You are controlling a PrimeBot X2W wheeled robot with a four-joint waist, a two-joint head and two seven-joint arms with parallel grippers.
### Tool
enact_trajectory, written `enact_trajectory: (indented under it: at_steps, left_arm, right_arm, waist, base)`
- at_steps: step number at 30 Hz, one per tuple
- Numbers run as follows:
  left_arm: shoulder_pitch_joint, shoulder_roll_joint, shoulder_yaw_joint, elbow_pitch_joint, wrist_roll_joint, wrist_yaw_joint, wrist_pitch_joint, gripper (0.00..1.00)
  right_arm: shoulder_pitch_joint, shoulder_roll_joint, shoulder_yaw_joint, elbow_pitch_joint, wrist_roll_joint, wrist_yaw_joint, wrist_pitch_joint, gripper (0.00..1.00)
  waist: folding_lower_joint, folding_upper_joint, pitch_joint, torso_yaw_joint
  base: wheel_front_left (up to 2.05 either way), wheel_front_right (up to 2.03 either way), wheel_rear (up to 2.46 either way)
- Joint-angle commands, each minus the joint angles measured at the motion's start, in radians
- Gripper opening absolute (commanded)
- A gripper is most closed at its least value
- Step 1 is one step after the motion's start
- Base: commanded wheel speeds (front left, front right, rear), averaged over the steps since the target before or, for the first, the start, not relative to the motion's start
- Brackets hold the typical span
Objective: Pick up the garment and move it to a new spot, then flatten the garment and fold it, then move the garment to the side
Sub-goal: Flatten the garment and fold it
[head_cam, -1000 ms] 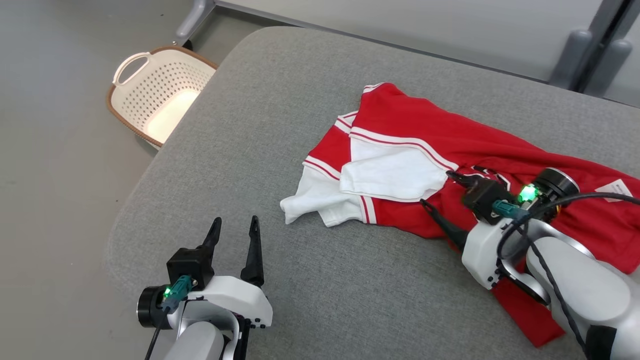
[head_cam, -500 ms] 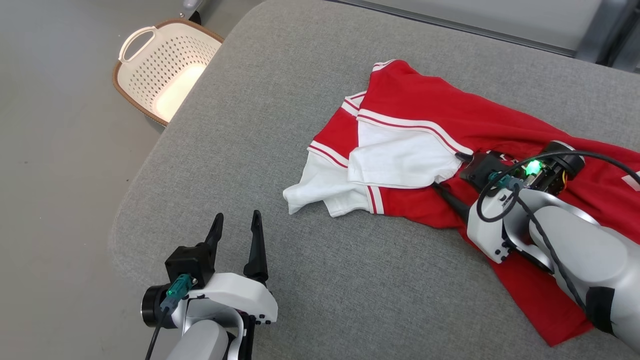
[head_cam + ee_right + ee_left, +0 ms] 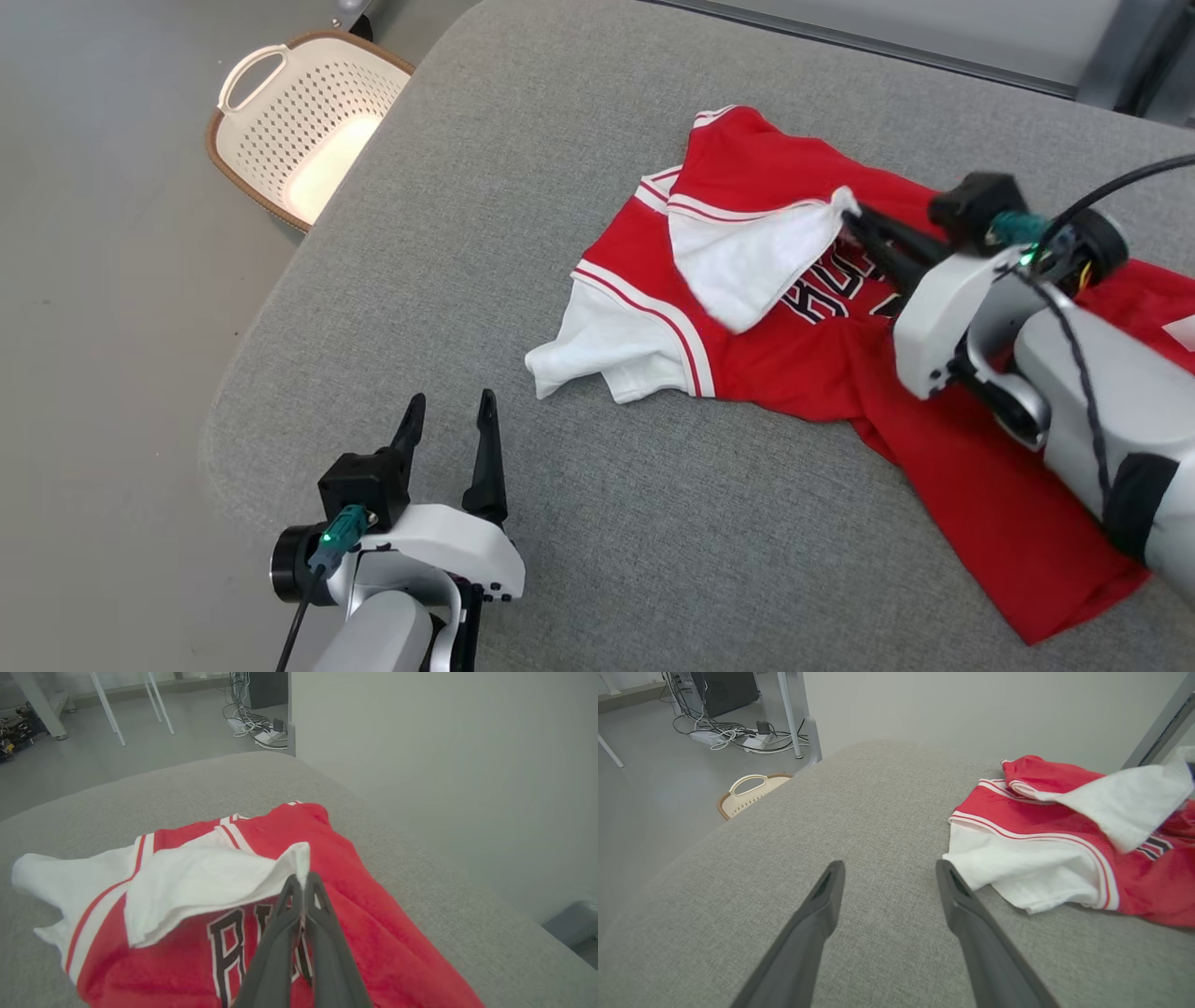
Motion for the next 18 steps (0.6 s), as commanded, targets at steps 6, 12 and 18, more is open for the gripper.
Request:
enact_trajectory:
  at_steps: [6, 12, 18]
  left_arm:
    - [-0.038, 0.004, -0.02, -0.018, -0.015, -0.005, -0.005, 1.0]
    - [-0.042, 0.004, -0.053, -0.043, -0.043, 0.013, -0.005, 1.0]
    - [-0.047, 0.004, -0.076, -0.055, -0.053, 0.021, -0.005, 1.0]
  right_arm:
    - [-0.169, -0.058, -0.09, 0.05, 0.068, 0.0, 0.042, 0.0]
    - [-0.417, -0.077, -0.164, 0.234, -0.007, 0.0, 0.013, 0.0]
    - [-0.593, -0.043, -0.232, 0.467, -0.105, 0.0, -0.079, 0.46]
  waist:
    - [0.0, 0.0, 0.049, 0.008]
    - [0.0, 0.0, 0.107, 0.022]
    - [0.0, 0.0, 0.142, 0.031]
  base:
    - [0.0, 0.0, 0.0]
    - [0.0, 0.0, 0.0]
    - [0.0, 0.0, 0.0]
